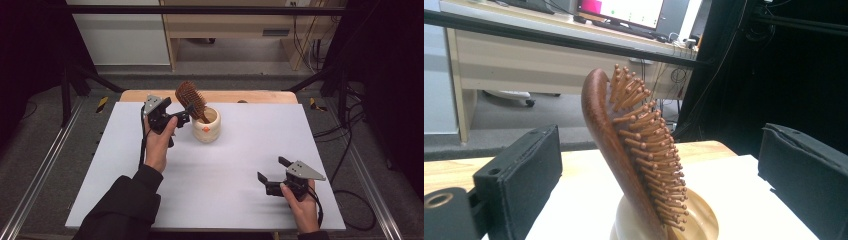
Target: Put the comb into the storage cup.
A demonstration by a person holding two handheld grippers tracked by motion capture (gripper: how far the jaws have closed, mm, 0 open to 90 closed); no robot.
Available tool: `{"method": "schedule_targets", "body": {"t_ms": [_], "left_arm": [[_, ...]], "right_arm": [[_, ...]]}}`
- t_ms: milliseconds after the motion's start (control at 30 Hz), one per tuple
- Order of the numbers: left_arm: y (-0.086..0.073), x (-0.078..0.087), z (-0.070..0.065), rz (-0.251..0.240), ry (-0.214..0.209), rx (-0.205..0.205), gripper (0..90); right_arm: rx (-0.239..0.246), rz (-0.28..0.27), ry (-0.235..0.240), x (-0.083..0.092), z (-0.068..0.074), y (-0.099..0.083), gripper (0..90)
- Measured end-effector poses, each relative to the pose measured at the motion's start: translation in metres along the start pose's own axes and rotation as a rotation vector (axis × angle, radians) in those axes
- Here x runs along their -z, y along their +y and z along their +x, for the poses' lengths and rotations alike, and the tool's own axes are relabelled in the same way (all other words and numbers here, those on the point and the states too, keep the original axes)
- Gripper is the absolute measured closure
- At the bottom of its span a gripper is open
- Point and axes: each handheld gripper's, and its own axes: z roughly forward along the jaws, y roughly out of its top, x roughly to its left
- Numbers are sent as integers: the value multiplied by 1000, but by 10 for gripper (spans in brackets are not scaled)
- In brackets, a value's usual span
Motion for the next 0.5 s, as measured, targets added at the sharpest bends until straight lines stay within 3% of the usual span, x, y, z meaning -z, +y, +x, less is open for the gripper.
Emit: {"method": "schedule_targets", "body": {"t_ms": [500], "left_arm": [[-8, 23, 3, 27, -14, -13, 37]], "right_arm": [[8, -3, 5, 0, 2, 0, 41]]}}
